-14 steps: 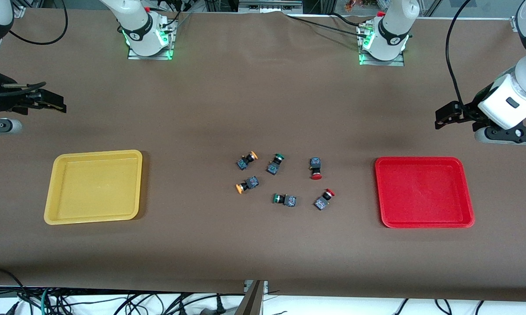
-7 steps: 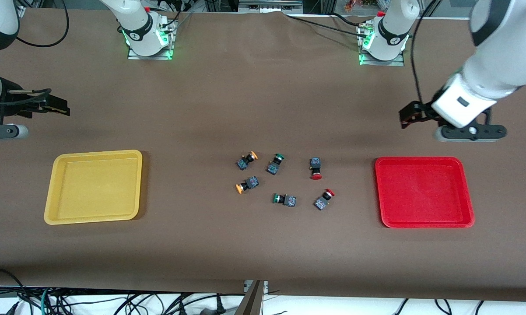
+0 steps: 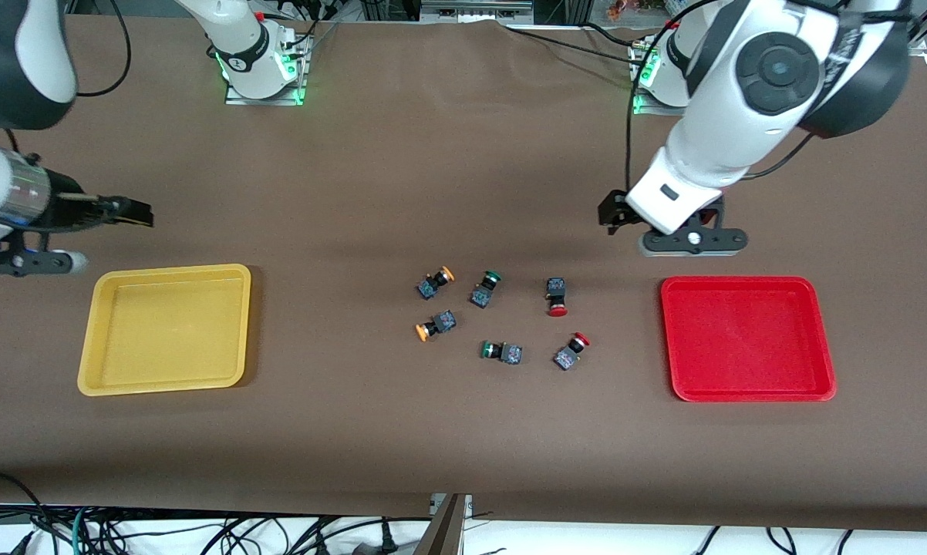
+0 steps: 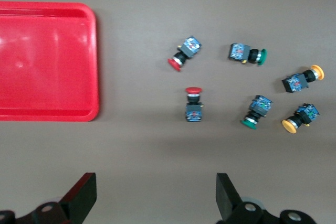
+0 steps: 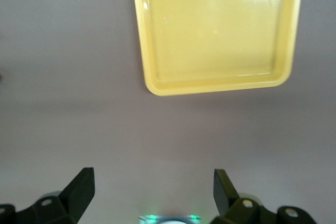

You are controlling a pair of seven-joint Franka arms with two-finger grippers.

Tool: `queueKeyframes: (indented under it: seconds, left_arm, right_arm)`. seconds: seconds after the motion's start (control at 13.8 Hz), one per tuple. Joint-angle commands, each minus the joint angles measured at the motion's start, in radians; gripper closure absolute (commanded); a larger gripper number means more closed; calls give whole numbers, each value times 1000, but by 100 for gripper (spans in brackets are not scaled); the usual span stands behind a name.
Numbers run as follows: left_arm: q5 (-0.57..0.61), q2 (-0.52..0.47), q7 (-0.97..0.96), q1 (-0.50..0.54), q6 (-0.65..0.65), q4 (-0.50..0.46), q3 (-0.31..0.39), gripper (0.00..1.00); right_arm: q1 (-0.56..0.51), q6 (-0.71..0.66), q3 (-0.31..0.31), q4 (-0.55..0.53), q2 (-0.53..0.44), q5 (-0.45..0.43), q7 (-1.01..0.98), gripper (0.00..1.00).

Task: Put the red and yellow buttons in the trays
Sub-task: 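Move the left gripper to a red button while the right gripper reaches a yellow button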

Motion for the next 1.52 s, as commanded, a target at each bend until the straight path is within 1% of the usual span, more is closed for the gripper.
queueKeyframes:
  seconds: [0.0,0.22,0.43,0.72,0.87,1.01,1.23,1.3,1.45]
  left_arm:
    - [5,42,-17,-25,34,17,9,0]
    - [-29,105,-15,-33,91,16,9,0]
    - [-32,174,-20,-40,160,8,9,0]
    - [-29,280,-44,-48,235,0,9,0]
    - [-28,308,-48,-48,272,-15,9,0]
    - [-25,309,-51,-50,371,-91,10,0]
    - [-19,314,-83,-69,506,-193,10,0]
    - [-15,326,-103,-73,547,-216,10,0]
    - [-15,361,-127,-88,591,-228,10,0]
  right_arm:
    - [77,81,0,2,38,32,184,0]
    - [151,182,2,3,100,46,388,0]
    - [212,307,2,3,178,133,630,0]
    - [358,504,2,3,327,124,897,0]
    - [419,613,2,3,394,122,1011,0]
    - [465,655,0,3,439,121,1056,0]
    - [484,709,0,3,480,124,1094,0]
    - [499,729,0,3,496,124,1114,0]
    - [519,746,0,3,523,122,1134,0]
